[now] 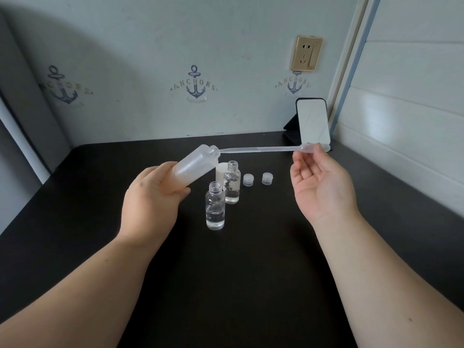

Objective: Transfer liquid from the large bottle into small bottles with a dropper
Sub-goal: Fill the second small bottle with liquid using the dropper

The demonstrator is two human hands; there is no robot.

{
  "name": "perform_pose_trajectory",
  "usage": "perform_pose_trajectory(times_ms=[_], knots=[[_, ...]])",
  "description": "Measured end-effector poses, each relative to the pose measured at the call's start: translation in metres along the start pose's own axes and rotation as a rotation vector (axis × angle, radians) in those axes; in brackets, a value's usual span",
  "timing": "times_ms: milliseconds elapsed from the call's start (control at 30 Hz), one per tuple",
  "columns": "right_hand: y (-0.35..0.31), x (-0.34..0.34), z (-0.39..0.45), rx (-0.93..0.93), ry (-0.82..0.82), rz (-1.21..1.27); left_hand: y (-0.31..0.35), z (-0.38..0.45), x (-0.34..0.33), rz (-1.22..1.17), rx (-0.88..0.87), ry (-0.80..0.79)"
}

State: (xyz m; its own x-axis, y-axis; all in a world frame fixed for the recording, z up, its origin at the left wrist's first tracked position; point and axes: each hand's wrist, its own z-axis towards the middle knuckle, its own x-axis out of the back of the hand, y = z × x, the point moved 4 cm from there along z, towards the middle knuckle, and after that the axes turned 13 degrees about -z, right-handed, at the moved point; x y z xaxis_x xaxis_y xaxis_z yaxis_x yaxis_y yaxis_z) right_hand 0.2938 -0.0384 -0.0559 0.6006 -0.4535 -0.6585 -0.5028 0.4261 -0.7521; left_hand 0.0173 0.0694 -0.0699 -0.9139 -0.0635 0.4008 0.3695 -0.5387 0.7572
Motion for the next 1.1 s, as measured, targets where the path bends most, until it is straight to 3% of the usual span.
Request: perform_pose_trajectory(times_ms=[300, 900, 1100], knots=[[-0.0005, 0.0047, 0.0011, -0.002, 0.028, 0.014, -0.0034, 0.0, -0.0003, -0.178, 0.118, 0.0], [-0.0003, 0.0031, 0.0029, 0.003, 0.032, -0.043, -0.0079, 0.0015, -0.0064, -0.18, 0.232, -0.033], [0.0003, 0.0022, 0.0022, 0.007, 0.026, -0.052, -0.0011, -0.0058, 0.0006, -0.318, 0.258, -0.003]])
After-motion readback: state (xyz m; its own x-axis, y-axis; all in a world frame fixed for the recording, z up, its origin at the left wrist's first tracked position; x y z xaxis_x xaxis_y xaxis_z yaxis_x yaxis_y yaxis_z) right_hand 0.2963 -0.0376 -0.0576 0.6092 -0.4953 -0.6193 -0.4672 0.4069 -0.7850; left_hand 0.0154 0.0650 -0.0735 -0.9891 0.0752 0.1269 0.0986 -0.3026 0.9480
